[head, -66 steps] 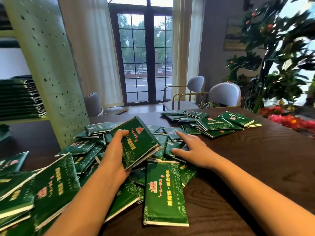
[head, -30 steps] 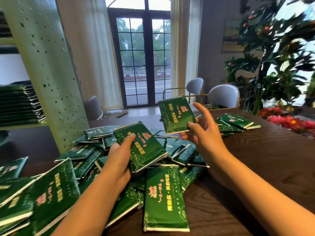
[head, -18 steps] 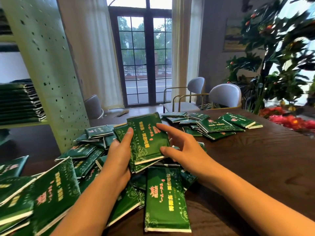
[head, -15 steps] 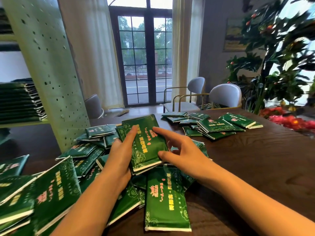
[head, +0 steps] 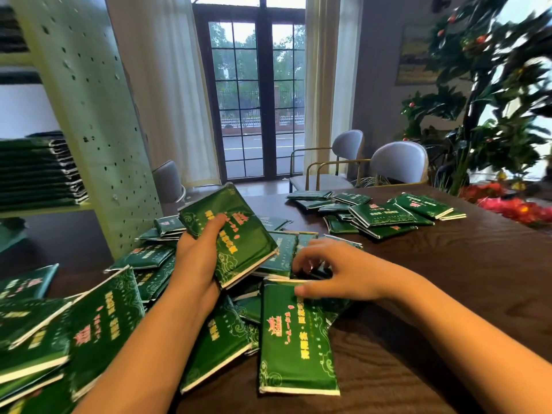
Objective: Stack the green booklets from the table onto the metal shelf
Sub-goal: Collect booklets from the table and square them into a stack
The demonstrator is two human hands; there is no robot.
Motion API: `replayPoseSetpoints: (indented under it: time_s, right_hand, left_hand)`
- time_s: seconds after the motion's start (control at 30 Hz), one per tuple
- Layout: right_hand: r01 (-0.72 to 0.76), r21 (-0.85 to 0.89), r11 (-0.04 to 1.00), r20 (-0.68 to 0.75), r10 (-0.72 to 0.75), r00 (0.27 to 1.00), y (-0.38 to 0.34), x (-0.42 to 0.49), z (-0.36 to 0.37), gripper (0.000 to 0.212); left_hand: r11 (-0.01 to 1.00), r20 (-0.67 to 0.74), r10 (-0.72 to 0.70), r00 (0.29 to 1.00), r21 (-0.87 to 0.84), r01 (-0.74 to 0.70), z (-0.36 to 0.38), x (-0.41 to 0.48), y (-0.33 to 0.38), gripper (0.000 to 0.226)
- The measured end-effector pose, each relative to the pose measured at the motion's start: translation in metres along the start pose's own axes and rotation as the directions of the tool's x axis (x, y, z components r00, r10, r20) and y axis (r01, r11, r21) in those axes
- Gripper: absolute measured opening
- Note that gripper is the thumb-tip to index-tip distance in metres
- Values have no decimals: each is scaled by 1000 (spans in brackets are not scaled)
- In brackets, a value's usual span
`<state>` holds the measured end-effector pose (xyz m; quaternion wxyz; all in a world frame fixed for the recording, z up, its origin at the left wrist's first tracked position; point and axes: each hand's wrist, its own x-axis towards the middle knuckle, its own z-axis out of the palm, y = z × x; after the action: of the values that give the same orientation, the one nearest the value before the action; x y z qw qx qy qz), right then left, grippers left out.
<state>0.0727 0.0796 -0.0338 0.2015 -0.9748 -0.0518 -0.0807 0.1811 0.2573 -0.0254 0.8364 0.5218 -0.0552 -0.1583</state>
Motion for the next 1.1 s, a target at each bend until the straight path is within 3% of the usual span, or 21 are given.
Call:
replayPoseSetpoints:
  time_s: [0.1, 0.2, 0.33, 0.47, 0.67, 0.83, 0.9, 1.03, 1.1]
  right_hand:
    - [-40, -92, 995, 140, 53, 989, -2, -2, 3, 56]
    - [-45, -174, 984, 159, 73, 985, -3, -2, 6, 56]
    - [-30, -29, 999, 134, 33, 990, 0, -2, 6, 44]
    - [-81, 228, 970, 63, 69, 996, 7, -1, 1, 34]
    - [-27, 715, 699, -120, 162, 979, 9, -1, -12, 40]
    - [123, 880, 458, -333, 412, 848, 6, 2, -10, 31]
    - [146, 895, 422, -357, 480, 801, 4, 1, -12, 27]
    - [123, 896, 427, -360, 536, 763, 0, 2, -9, 28]
    - [127, 890, 439, -378, 550, 745, -3, 5, -4, 29]
  left_hand:
    - [1000, -32, 3, 999, -25, -4, -1, 2, -1, 42]
    - [1000, -39, 13, 999, -25, -14, -1, 1, -1, 39]
    - [1000, -40, 9, 999, -18, -10, 0, 1, -2, 38]
    - [1000, -36, 11, 999, -22, -12, 0, 0, -2, 40]
    - [999, -4, -44, 999, 14, 44, 0, -2, -2, 46]
    - [998, 19, -59, 998, 29, 58, 1, -5, -3, 48]
    - [997, 41, -60, 997, 55, 58, 1, -7, -5, 45]
    - [988, 106, -92, 990, 131, 78, 4, -14, -8, 15]
    - [981, 157, -116, 981, 173, 88, 7, -17, -9, 16]
